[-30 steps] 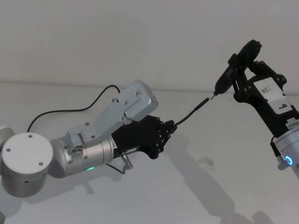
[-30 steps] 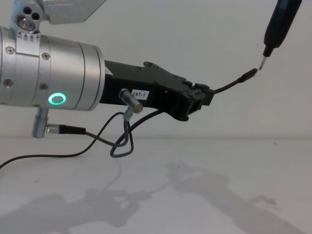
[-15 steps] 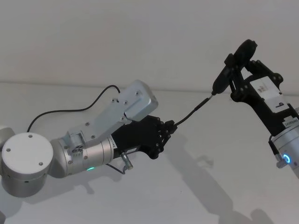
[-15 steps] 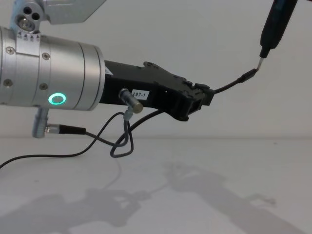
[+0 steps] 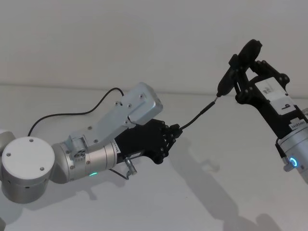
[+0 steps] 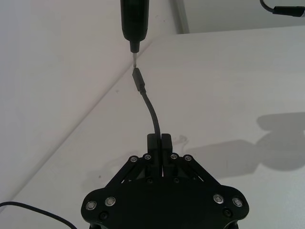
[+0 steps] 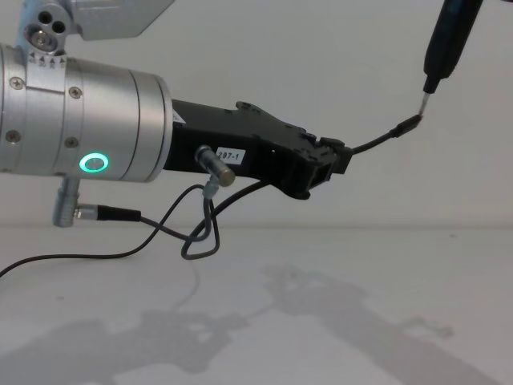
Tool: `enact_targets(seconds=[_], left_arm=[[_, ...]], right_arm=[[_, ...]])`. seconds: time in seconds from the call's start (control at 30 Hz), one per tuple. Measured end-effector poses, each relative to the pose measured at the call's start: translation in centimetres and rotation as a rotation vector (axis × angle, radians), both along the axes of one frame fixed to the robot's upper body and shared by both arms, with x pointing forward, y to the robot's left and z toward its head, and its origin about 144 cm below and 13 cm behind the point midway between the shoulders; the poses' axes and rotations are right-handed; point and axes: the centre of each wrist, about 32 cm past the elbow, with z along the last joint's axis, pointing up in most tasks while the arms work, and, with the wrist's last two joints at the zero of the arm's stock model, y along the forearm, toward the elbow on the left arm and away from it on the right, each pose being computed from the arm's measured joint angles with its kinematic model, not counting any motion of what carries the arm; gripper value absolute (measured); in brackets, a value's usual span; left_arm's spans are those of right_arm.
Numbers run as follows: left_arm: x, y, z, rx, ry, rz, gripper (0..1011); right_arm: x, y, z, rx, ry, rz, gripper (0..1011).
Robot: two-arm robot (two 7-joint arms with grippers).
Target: Pick up the data cable with the one hand.
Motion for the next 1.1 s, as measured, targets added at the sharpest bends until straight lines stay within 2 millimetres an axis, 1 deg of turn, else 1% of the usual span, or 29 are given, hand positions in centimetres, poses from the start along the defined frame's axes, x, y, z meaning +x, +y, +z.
enact_targets(seconds=[1.1], left_arm=[[0.0, 0.0, 0.0, 0.0, 0.0, 0.0, 46]], right_arm=[[0.03, 0.18, 0.28, -0.013, -0.001, 0.007, 268]])
